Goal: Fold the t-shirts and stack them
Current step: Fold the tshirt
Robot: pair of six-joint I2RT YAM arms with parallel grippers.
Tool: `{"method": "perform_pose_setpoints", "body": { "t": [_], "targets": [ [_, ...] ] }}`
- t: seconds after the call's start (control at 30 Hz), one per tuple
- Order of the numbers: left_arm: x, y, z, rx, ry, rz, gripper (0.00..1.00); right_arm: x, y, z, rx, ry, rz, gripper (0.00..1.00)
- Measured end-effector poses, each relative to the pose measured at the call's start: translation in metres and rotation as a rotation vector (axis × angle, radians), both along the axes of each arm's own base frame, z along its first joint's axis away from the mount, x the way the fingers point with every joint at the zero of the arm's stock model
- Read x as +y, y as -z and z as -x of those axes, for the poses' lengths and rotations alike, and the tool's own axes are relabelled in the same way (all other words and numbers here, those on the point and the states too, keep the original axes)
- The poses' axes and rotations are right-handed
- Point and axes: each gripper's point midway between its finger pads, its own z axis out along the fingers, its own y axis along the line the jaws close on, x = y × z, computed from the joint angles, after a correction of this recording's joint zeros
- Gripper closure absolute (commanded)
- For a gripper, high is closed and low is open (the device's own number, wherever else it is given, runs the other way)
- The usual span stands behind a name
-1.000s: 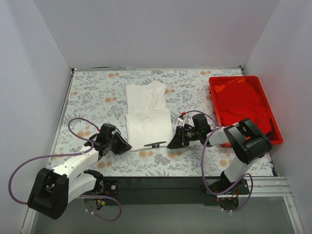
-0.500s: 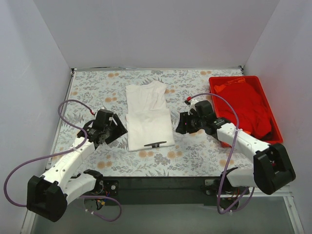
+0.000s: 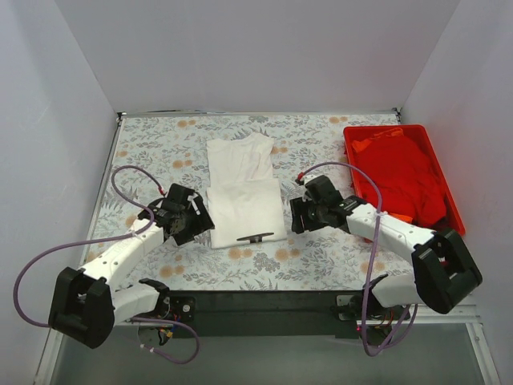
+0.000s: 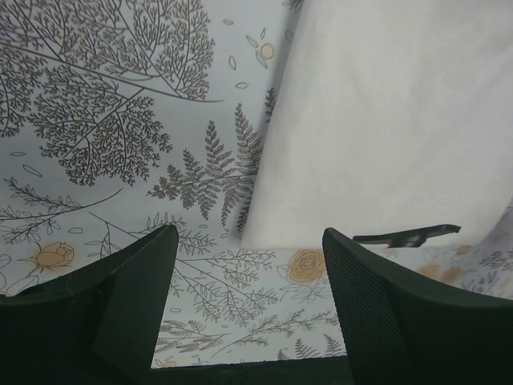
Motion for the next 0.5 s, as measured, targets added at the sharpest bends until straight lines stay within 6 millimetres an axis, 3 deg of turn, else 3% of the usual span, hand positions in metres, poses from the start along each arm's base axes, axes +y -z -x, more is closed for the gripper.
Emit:
{"method": "perform_pose_setpoints", "body": {
  "t": [0.17,0.5],
  "targets": [
    [-0.009,0.028,0.019,0.099,0.043,-0.024,0.27,0.019,0.025,0.018,0.076,-0.029,0.077,0.37],
    [-0.018,0.034,0.023,0.112,0.075,-0.028,0.28,0.054,0.028,0.006,0.084,-0.011,0.099,0.42]
  ]
}}
